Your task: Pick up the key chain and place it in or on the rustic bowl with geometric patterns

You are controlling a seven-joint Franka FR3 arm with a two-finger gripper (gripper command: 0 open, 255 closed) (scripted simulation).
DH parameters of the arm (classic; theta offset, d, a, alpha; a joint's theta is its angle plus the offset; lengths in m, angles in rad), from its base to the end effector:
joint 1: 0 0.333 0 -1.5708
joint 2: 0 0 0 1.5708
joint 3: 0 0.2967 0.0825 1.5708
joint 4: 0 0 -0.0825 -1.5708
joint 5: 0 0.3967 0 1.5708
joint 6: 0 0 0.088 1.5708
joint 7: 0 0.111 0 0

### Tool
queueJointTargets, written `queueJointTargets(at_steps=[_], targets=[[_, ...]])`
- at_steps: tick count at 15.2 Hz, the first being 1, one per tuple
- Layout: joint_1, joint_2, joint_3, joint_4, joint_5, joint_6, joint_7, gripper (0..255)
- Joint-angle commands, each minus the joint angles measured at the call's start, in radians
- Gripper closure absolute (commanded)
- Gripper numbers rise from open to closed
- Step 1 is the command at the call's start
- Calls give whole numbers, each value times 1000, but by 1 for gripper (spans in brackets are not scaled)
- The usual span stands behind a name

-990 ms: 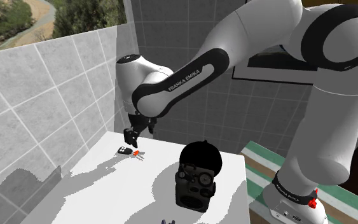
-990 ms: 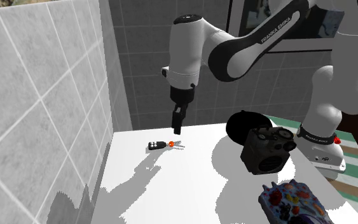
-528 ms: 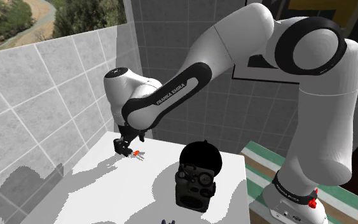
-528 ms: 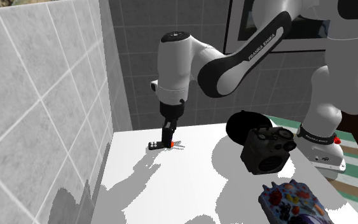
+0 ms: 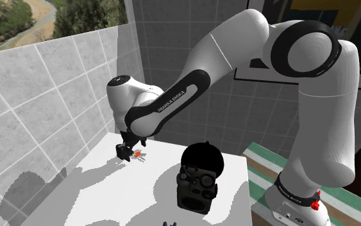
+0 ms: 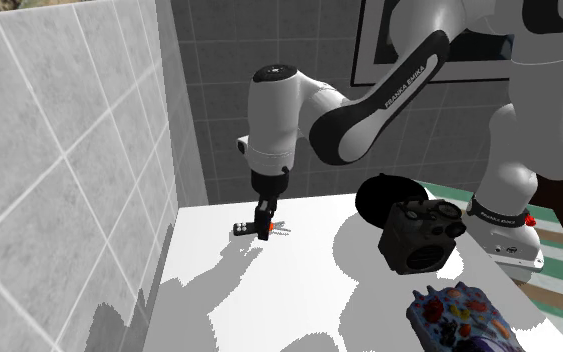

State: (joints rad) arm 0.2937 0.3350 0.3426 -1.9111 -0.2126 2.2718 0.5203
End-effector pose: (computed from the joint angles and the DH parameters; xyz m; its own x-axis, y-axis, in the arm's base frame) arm 0.5137 0.3621 0.3052 0.9713 0.2275 0.0698 0.2261 -0.9737 0.0269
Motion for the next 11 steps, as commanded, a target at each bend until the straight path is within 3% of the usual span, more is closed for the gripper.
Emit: queueJointTargets(at_steps=[1,3,4,11], targets=[[0,0,0,0,0,1,0,0],[0,0,0,0,0,1,0,0],[0,0,0,0,0,1,0,255],[0,-2,0,-3,0,2,0,255]])
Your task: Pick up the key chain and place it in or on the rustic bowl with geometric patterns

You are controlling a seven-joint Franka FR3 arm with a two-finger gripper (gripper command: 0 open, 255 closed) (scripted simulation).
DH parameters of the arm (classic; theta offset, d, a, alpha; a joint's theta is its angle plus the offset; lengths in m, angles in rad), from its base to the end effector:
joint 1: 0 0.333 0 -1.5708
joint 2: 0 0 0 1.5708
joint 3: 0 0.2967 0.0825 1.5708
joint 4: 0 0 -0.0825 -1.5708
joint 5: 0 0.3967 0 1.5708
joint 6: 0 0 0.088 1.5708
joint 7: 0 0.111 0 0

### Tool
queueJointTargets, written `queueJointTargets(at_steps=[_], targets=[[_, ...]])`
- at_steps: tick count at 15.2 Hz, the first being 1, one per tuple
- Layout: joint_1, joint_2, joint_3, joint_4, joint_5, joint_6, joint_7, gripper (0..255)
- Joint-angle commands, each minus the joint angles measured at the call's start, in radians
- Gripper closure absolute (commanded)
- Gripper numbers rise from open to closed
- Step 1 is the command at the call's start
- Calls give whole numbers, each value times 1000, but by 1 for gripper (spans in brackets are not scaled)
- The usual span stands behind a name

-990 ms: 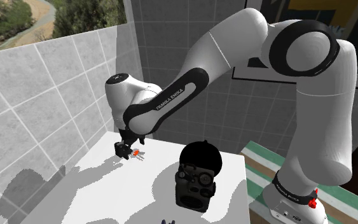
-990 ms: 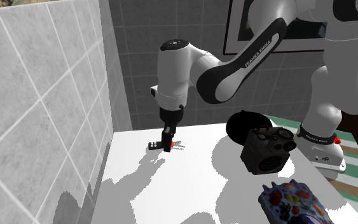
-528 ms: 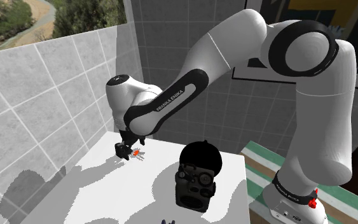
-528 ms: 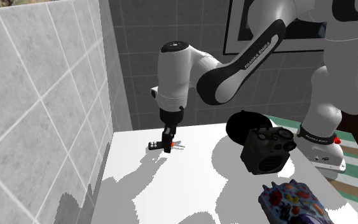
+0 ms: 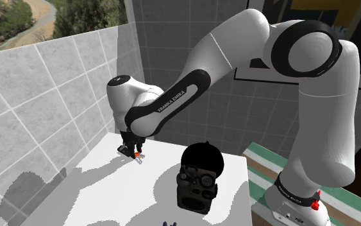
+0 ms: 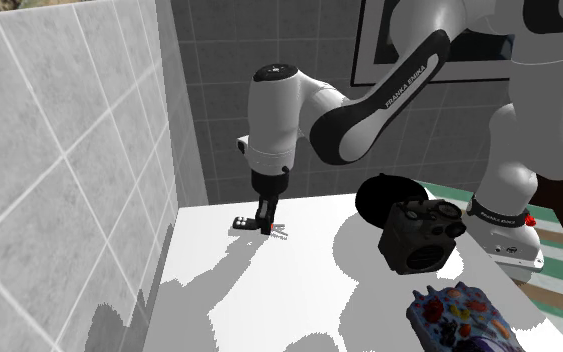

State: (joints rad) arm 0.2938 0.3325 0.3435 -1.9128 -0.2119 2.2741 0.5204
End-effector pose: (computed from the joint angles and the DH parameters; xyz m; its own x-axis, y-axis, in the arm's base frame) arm 0.5131 0.3626 0.3062 0.9709 0.2281 0.0725 0.2268 -0.9736 0.0255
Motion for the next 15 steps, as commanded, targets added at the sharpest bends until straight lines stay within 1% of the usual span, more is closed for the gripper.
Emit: queueJointTargets(at_steps=[1,2,15], targets=[[0,1,-1,-1,0,-1,0,255],[0,3,-1,1,-1,-2,0,255],[-11,-78,16,75,46,-149,-36,255]])
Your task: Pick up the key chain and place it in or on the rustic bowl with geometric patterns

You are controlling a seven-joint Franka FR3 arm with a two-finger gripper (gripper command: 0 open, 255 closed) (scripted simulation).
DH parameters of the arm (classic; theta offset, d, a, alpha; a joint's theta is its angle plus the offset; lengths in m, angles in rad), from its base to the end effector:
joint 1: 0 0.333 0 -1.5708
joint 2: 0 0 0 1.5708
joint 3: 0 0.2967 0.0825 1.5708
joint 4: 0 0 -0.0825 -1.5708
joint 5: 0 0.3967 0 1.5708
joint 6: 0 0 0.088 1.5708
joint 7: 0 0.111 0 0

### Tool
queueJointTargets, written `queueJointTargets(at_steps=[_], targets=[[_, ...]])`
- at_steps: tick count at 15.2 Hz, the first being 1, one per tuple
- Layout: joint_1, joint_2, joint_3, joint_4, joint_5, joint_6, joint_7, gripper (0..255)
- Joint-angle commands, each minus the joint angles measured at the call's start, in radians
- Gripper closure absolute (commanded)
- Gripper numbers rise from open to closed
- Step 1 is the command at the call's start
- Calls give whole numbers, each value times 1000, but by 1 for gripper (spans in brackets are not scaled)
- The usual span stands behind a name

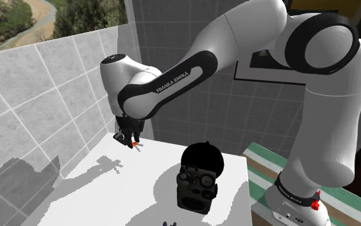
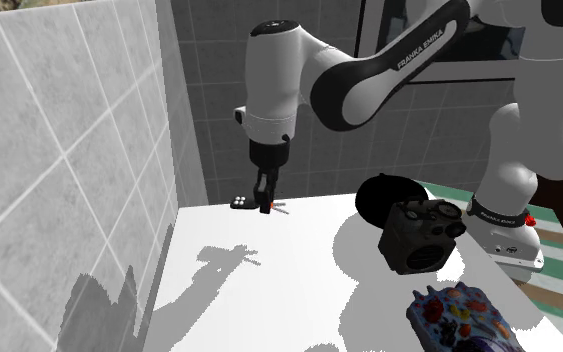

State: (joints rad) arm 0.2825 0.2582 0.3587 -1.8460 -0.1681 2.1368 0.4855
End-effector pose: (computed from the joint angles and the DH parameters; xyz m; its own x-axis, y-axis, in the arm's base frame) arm 0.5159 0.3626 0.3697 0.9712 0.2275 0.0703 0.2262 -0.9737 0.0267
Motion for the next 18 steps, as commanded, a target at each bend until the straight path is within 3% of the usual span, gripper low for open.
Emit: queueJointTargets(at_steps=[1,18], targets=[[0,-9,2,15,5,-24,-4,255],[-2,-62,11,177,38,-234,-34,255]])
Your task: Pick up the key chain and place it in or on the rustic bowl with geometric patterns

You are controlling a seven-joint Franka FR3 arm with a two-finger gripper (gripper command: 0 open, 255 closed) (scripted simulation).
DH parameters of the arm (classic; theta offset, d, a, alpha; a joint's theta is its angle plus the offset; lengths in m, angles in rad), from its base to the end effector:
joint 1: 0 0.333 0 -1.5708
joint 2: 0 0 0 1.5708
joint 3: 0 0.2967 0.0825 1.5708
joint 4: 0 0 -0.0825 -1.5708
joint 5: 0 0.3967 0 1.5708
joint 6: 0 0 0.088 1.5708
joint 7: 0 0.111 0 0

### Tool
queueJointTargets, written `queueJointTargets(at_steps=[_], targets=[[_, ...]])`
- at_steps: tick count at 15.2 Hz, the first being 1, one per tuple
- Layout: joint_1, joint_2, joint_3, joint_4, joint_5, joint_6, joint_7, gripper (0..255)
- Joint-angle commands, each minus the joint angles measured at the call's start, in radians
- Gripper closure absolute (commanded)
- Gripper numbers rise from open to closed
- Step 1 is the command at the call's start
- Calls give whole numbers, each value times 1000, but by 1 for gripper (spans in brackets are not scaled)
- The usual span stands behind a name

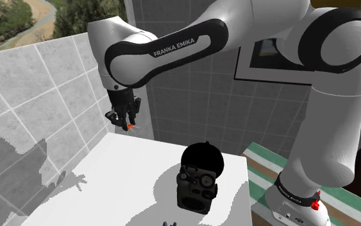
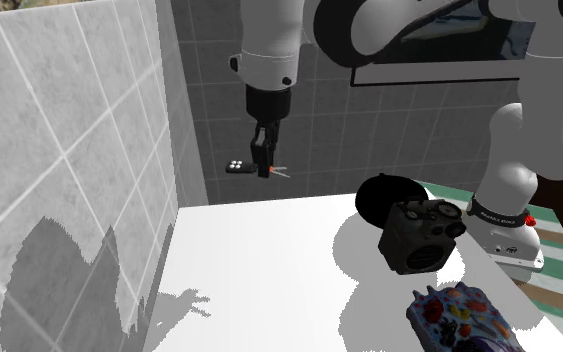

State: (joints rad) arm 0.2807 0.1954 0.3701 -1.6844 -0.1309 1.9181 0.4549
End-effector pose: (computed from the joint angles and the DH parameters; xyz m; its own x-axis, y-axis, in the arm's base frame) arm 0.5169 0.3645 0.4662 0.9713 0.2274 0.0703 0.2260 -0.9738 0.0267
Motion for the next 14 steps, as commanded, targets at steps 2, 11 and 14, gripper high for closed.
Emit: queueJointTargets(at_steps=[2,11,14], targets=[[0,-2,0,36,2,-37,-5,255],[-24,-395,-14,-400,151,33,-83,255],[-11,-523,-30,-517,193,29,-109,255]])
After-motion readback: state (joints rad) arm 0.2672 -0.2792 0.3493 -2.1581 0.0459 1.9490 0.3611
